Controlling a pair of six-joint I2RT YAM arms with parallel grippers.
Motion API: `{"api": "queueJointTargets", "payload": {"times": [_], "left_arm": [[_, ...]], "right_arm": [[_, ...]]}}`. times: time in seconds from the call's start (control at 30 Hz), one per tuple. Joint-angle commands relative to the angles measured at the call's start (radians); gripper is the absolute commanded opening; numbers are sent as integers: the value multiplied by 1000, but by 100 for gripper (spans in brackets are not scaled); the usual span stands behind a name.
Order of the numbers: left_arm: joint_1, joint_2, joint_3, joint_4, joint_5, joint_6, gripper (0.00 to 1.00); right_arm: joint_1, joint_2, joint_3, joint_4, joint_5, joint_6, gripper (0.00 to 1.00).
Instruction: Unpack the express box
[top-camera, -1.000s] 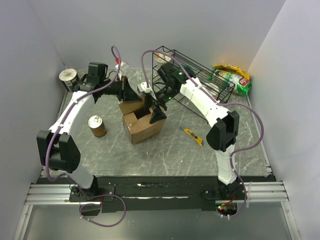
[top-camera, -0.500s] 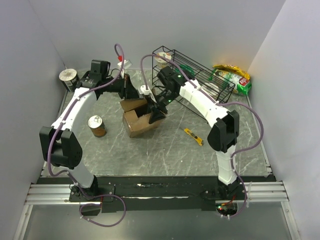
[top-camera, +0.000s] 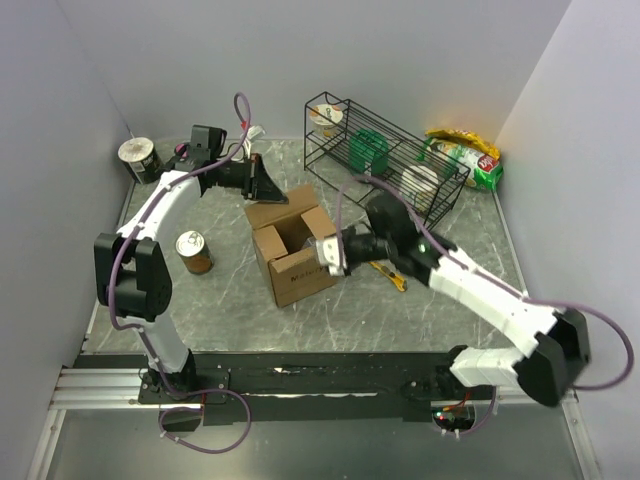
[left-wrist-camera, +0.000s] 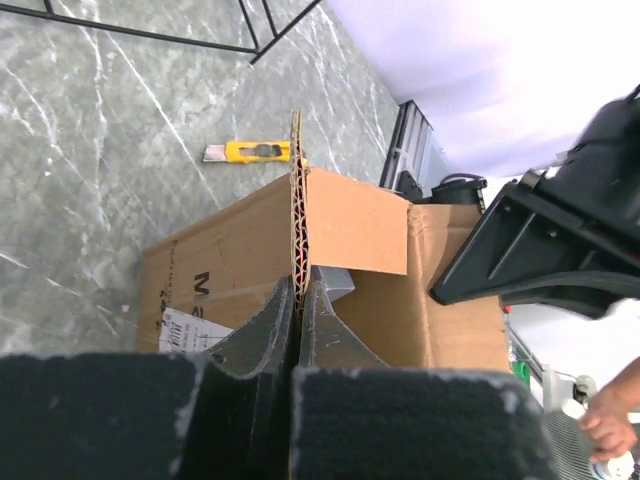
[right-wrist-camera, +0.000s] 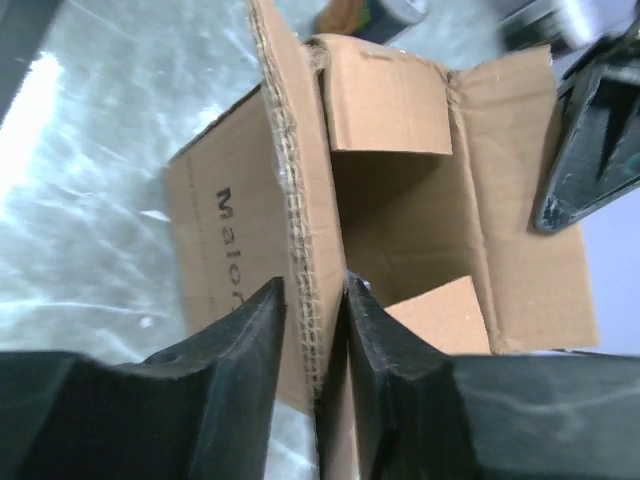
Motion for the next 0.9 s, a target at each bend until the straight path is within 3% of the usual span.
{"api": "queueJointTargets", "payload": {"times": [0.0, 0.2, 0.37, 0.5, 0.6, 0.7, 0.87], "left_arm": [[42, 9, 21, 62, -83, 41, 1], [42, 7, 6, 64, -76, 36, 1], [42, -17, 15, 84, -62, 1, 1], [39, -62, 12, 127, -51, -36, 1], [27, -85, 1, 142, -57, -40, 1], [14, -97, -17, 167, -54, -54, 1], [-9, -100, -10, 174, -53, -68, 1]], "right_arm": [[22, -131, -281, 338, 135, 11, 46], [23, -128, -427, 564, 243, 20, 59], [-8, -245, -367, 462, 215, 132, 68], [-46, -286, -170, 310, 151, 239, 71], [-72, -268, -42, 311, 146, 356, 72], [-75, -210, 56, 366, 161, 474, 73], [-67, 29, 214, 391, 273, 676, 70]]}}
